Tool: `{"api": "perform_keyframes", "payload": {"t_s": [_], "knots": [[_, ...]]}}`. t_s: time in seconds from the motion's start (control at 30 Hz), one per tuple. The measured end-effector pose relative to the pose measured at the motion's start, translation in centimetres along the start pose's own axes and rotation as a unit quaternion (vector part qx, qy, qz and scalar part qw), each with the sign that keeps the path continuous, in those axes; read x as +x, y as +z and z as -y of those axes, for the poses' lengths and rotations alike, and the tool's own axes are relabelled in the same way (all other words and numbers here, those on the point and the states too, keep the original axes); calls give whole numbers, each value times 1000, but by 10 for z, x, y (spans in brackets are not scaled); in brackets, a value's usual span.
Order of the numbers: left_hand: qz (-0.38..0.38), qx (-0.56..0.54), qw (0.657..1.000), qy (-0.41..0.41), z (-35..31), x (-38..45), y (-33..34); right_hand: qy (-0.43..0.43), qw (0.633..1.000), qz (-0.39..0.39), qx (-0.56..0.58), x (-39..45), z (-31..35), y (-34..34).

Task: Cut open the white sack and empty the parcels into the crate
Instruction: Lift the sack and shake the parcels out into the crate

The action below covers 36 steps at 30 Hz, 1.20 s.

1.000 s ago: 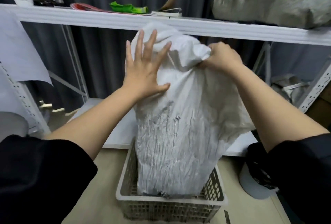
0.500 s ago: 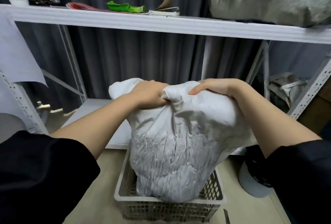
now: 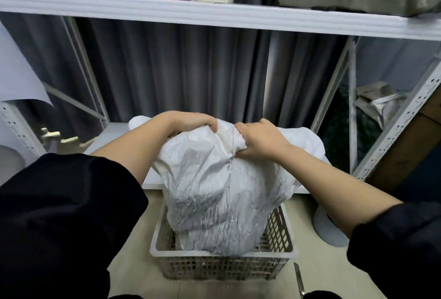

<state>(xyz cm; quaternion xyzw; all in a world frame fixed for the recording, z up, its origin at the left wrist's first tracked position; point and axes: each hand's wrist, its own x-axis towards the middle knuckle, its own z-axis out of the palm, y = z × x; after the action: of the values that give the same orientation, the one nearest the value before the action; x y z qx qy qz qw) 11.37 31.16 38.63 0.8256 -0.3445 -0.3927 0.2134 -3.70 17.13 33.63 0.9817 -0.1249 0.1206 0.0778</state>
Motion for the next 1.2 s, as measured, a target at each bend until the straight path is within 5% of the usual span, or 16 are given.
{"api": "perform_keyframes", "payload": {"t_s": [0.07, 0.13, 0.2, 0.3, 0.5, 0.67, 0.77, 0.83, 0.93, 1.07, 1.2], "knots": [[-109, 156, 980, 57, -2, 5, 3, 12, 999, 26, 35, 4, -3, 2], [-227, 339, 906, 118, -5, 3, 8, 49, 991, 61, 105, 9, -9, 1], [-237, 468, 838, 153, -7, -3, 16, 77, 975, 101, 184, 15, -18, -1], [-236, 522, 808, 137, 4, 2, 34, 72, 942, 148, 294, 19, -28, -1], [-307, 472, 800, 209, 13, 19, 36, 89, 941, 138, 296, 7, -28, -6], [-244, 324, 898, 172, 18, 16, 22, 83, 991, 105, 25, -19, -42, -8], [-131, 188, 961, 155, 15, 15, 11, 79, 984, 158, -15, -36, -45, 14], [-77, 161, 971, 160, 15, 15, 11, 84, 985, 148, 15, -34, -43, 27], [-93, 204, 962, 154, 18, 15, 12, 76, 990, 101, 60, -26, -39, 31], [-190, 406, 889, 91, 25, 3, -2, 119, 976, 92, 160, -23, -45, 17], [-266, 420, 861, 110, 23, -8, -8, 123, 983, 34, 133, -10, -51, -29]]}}
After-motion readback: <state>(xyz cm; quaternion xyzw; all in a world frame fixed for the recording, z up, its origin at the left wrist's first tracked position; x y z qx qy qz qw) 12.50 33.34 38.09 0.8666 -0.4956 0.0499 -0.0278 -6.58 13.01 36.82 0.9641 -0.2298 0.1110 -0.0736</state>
